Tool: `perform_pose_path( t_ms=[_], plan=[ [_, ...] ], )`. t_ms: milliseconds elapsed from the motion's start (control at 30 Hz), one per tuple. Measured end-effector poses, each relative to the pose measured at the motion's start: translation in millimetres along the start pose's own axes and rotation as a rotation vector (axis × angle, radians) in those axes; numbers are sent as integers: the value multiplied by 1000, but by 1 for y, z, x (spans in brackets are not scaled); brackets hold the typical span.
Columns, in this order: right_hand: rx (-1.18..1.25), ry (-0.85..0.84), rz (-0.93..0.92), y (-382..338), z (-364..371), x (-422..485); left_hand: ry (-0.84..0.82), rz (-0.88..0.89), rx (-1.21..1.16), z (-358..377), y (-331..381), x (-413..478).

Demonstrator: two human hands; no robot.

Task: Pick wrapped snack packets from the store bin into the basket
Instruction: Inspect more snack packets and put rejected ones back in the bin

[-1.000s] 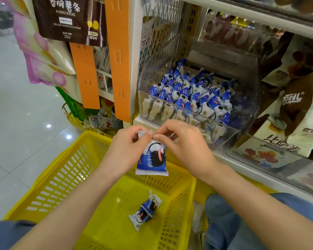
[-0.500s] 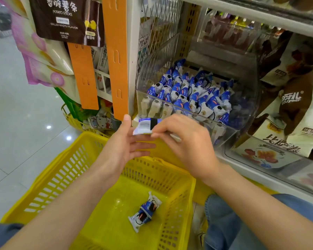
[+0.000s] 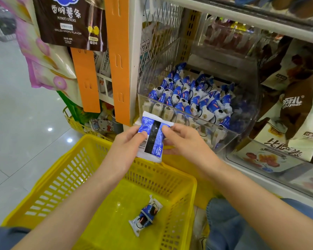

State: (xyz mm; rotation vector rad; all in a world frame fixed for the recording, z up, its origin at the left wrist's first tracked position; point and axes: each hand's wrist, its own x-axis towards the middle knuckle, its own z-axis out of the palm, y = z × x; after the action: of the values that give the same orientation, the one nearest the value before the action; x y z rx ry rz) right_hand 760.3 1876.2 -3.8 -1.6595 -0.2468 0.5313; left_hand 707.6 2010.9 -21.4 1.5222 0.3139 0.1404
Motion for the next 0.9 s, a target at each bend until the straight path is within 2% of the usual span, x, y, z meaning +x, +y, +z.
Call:
perform_pose_path(
  t_ms=[67, 200, 433, 600, 733, 900],
  plan=[
    [22, -5, -11, -1, 1, -2, 33, 106, 122, -1, -4, 1],
    [-107, 79, -100, 5, 2, 0, 95, 305, 389, -3, -11, -1],
    [-323, 98, -188, 17, 3, 1, 81, 338, 587, -3, -16, -2],
    [-674, 110, -390, 21, 3, -5, 56, 376, 755, -4, -12, -9],
    [-659, 134, -382, 27, 9, -4, 102, 439, 886, -3, -13, -8],
    [-540, 79, -259, 27, 15, 1, 81, 405, 854, -6, -14, -3]
  ],
)
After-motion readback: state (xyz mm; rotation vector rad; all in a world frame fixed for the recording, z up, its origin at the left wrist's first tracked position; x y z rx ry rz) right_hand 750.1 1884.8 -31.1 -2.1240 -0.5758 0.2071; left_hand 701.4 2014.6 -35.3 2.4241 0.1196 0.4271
